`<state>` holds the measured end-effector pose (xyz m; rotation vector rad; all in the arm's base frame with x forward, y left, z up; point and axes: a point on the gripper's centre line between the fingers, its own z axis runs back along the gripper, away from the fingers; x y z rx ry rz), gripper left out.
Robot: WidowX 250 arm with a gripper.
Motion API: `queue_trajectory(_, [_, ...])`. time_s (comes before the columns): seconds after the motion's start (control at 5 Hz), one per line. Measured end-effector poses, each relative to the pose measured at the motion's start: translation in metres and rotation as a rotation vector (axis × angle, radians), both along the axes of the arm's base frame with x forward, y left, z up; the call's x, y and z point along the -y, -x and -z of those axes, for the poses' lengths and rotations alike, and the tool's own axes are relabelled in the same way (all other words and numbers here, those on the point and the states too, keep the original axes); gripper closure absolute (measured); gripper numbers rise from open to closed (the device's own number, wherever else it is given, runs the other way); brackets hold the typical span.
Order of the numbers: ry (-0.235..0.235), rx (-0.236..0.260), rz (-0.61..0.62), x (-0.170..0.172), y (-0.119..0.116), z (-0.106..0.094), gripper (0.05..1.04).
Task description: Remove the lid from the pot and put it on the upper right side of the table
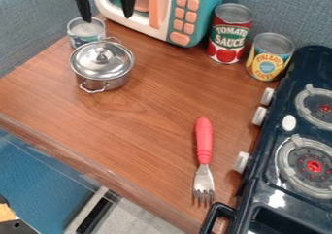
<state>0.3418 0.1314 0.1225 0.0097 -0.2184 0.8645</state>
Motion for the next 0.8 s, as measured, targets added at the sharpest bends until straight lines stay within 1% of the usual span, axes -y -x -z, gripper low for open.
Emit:
queue_trajectory(0.2, [0.013, -0.029, -0.006, 0.001, 0.001, 0.012, 0.083])
queue_trajectory(0.4, [0.024, -0.029, -0.060, 0.003, 0.007, 0.029, 0.083])
queue_trajectory(0.6, [0.020, -0.026, -0.081, 0.002, 0.009, 0.039, 0.083])
queue_trajectory(0.8, [0.043, -0.062, -0.084, 0.004, 0.010, 0.054, 0.083])
